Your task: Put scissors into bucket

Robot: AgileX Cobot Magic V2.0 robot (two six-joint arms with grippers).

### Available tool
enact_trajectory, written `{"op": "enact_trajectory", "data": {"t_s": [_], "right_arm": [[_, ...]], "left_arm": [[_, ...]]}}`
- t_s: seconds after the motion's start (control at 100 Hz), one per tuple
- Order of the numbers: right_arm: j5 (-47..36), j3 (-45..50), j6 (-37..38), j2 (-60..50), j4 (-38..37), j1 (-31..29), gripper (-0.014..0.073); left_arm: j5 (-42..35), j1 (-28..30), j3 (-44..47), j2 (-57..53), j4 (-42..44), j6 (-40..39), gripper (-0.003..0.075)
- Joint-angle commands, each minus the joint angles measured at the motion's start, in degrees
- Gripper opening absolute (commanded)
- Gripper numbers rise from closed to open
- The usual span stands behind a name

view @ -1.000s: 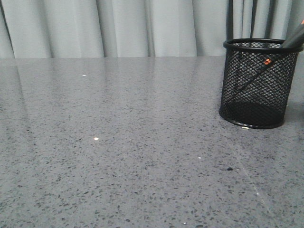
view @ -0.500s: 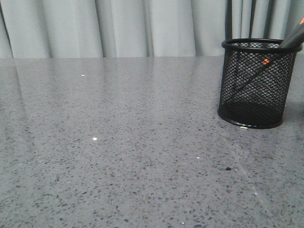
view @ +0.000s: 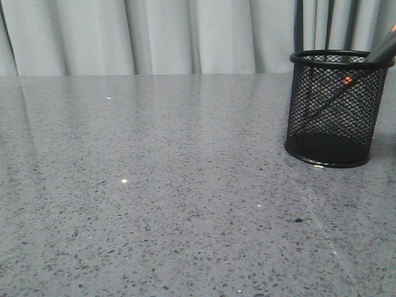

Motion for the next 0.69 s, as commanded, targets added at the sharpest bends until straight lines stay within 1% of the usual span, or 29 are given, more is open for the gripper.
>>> {"op": "enact_trajectory", "data": {"t_s": [0.0, 0.68], "right_arm": [[-1.3, 0.3, 0.0, -1.3, -0.6, -0.3, -0.0046], [-1.9, 0.3, 0.0, -1.3, -0.6, -0.3, -0.0046]], "left_arm": [[-2.7, 0.1, 2.3, -1.6, -0.7, -0.5, -0.002], [-2.7, 0.1, 2.3, -1.6, -0.7, -0.5, -0.002]]}}
